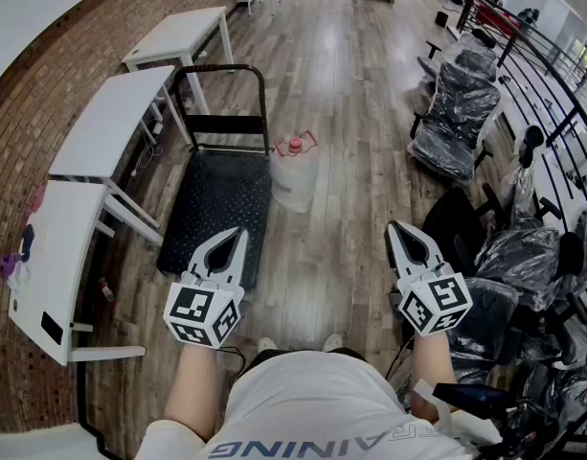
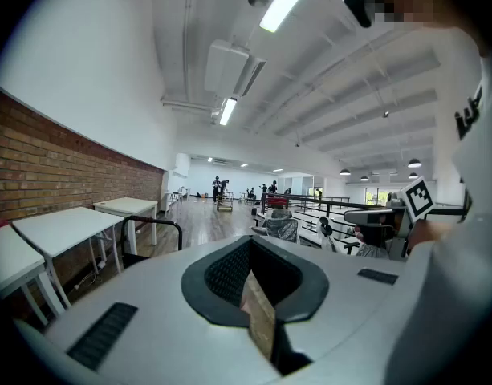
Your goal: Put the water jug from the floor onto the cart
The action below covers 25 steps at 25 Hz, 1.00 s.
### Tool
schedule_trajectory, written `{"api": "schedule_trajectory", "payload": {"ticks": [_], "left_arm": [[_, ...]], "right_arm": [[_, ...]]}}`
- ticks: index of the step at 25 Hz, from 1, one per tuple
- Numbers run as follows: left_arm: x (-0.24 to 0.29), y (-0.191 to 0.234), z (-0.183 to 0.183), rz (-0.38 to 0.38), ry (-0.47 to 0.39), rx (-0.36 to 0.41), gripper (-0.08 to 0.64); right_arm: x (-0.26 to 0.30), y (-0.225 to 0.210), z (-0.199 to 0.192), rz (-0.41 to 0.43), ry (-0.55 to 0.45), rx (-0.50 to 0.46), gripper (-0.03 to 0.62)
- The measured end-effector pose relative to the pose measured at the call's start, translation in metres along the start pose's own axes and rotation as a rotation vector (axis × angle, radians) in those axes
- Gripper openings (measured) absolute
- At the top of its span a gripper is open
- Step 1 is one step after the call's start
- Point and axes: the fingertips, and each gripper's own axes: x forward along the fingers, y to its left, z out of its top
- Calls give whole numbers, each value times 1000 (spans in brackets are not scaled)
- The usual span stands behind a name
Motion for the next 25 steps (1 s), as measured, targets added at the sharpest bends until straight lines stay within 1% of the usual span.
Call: {"api": "schedule_trajectory", "payload": {"ticks": [6,11,15,20,25], "left_arm": [[9,-15,-2,10,6,3,0],[19,-32,-1,43,10,20,0],[27,-53,-11,64,32,54,0],[39,-75,-22,74,66,56,0],[51,-72,-23,73,77,42,0]], "right_arm": [[-7,-19,-5,5,0,12,4],[-13,-40,-12,21,0,25,5],[-21,-55,-20,43,3,26,5],[-23,-79,-29,68,9,54,5],[-15,-82,-33,79,20,58,5]]}}
